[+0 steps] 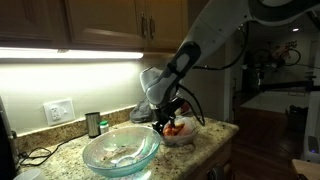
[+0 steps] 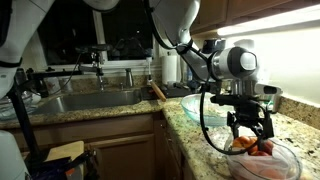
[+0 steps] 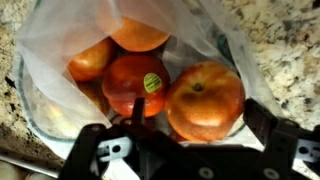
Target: Get an apple from the white carrier bag and place it in the glass bowl
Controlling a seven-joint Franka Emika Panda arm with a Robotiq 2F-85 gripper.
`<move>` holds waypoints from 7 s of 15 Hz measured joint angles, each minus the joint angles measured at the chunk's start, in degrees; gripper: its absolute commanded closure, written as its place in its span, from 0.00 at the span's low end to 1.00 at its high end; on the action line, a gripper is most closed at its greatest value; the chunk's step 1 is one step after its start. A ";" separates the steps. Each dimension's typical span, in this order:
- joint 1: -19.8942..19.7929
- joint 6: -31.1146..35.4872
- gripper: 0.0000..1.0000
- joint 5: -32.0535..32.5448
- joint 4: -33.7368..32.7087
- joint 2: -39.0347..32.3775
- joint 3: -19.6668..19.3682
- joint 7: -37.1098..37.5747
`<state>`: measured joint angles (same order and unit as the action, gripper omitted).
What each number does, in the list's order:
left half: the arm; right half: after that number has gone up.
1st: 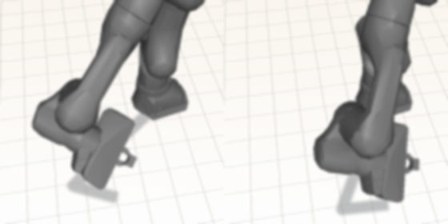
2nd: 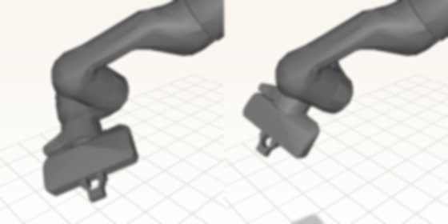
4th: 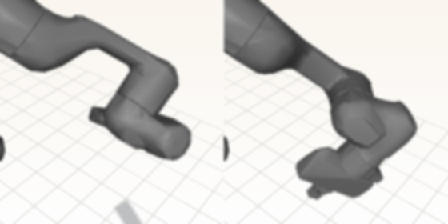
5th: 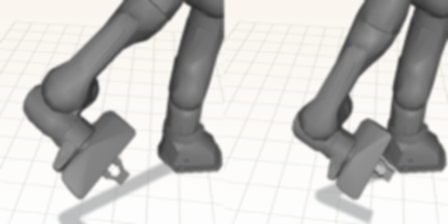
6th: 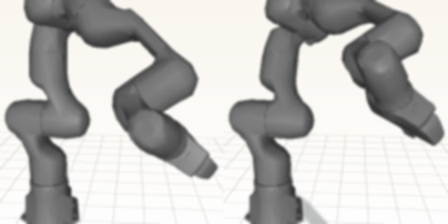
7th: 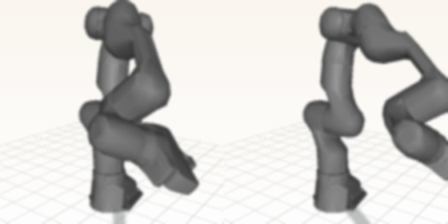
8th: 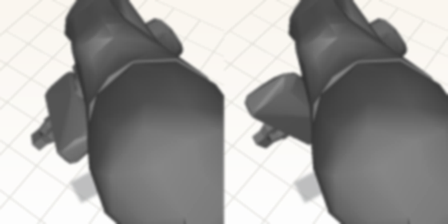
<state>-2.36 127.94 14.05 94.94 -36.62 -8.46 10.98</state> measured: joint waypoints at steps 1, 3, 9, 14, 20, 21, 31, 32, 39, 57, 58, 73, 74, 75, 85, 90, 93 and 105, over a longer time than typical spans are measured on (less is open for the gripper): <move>0.00 0.02 0.00 0.03 -0.01 0.00 0.00 -0.15; 0.01 0.09 0.00 0.07 -0.04 0.00 0.00 -0.76; 0.16 0.10 0.38 0.19 -0.36 -0.07 0.00 -2.12; 0.46 0.09 0.57 0.23 -0.74 -0.06 0.00 -2.37; 0.45 0.09 0.57 0.32 -0.82 -0.07 -0.02 -2.84; 0.45 0.09 0.57 0.37 -0.84 -0.07 -0.02 -2.88; 0.48 0.04 0.57 1.37 -1.82 -0.07 -0.05 -2.91; 0.50 0.03 0.57 1.47 -1.92 -0.07 -0.05 -2.91; 1.10 -0.11 0.57 3.85 -2.24 0.13 -0.14 -2.91; 3.22 -2.08 0.57 7.99 -2.28 4.92 -0.90 -2.72; 3.40 -2.08 0.57 8.16 -2.05 5.27 -0.90 -2.72; 5.25 -1.10 0.57 10.43 0.32 11.09 1.42 -3.08; 5.34 -0.95 0.57 10.42 0.32 11.24 1.85 -3.35; 5.36 -0.81 0.57 10.39 0.32 11.35 2.32 -3.66; 4.38 0.23 0.57 2.67 0.32 11.53 6.49 -18.13; 2.92 0.23 0.57 -2.00 0.32 11.50 8.35 -28.09; 2.26 0.27 0.57 -3.03 0.29 11.27 8.93 -32.58; -0.24 0.98 0.57 -7.97 -8.05 3.48 13.29 -49.96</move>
<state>-2.60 128.92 6.08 86.89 -33.13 4.83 -38.98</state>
